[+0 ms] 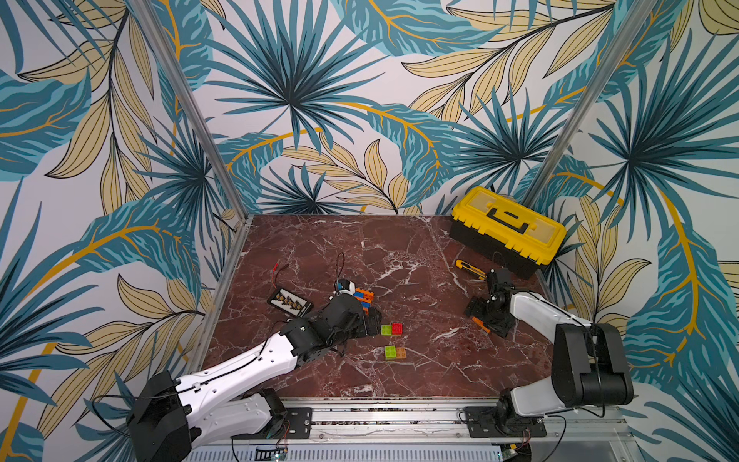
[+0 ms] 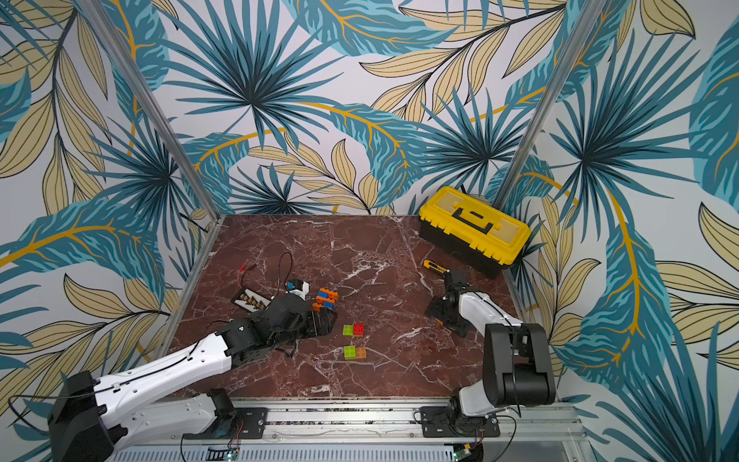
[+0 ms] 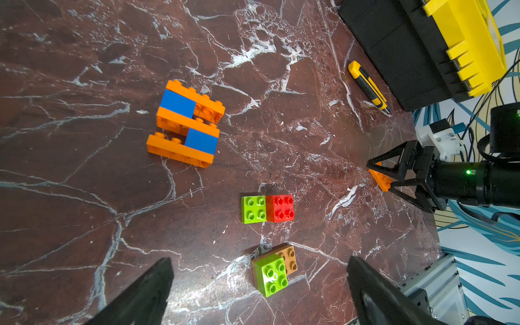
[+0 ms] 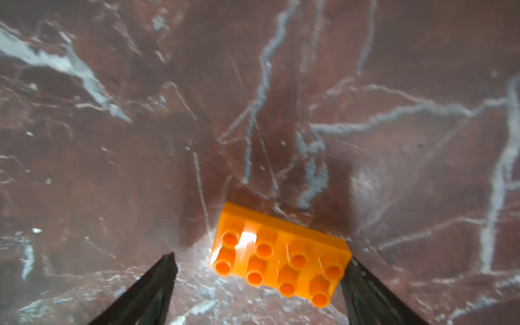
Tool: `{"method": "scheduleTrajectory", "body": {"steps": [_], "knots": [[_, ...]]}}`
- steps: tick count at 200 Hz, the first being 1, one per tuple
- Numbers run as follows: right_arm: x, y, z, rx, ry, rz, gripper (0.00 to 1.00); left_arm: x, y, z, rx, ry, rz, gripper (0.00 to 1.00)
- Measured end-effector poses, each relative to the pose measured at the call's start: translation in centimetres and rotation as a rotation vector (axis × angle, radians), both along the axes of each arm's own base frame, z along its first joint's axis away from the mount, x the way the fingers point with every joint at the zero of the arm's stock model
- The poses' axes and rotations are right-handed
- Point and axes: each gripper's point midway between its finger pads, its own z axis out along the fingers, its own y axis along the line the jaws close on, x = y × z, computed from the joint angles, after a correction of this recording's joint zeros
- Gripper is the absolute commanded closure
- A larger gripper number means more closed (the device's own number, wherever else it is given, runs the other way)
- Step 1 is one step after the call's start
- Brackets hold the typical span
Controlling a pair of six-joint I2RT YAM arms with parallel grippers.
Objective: Assemble the number 5 with lego
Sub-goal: Move the lego brick at the center of the board, then pick up the lego brick from the center of the board.
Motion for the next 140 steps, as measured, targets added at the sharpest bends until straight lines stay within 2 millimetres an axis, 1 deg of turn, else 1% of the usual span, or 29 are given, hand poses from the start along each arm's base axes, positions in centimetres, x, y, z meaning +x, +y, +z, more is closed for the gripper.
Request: {"method": "scheduleTrajectory", "body": {"steps": [22, 45, 53, 68, 82, 97, 140], "knots": [[1.4, 0.4, 0.1, 0.004, -0.001, 0.034, 0.13, 0.0, 0.0, 0.0, -0.002, 0.0, 0.001, 0.0], [2.1, 0.8, -0.1, -0.024, 0.027, 0.085, 0.12, 0.0, 0.0, 0.0, -0.002, 0.001, 0.001, 0.0], [2.1, 0.8, -0.2, -0.038, 0.044, 0.101, 0.12, 0.0, 0.0, 0.0, -0.002, 0.001, 0.001, 0.0], [1.9, 0.9, -0.3, -0.065, 0.072, 0.131, 0.08, 0.0, 0.0, 0.0, -0.003, 0.001, 0.002, 0.0], [1.4, 1.0, -0.3, -0.08, 0.097, 0.165, 0.06, 0.0, 0.0, 0.0, -0.002, 0.001, 0.002, 0.0], [0.9, 1.0, -0.4, -0.094, 0.121, 0.204, 0.08, 0.0, 0.0, 0.0, -0.003, 0.002, 0.003, 0.0], [0.4, 1.0, -0.3, -0.105, 0.148, 0.269, 0.13, 0.0, 0.0, 0.0, -0.002, 0.003, 0.003, 0.0]]}}
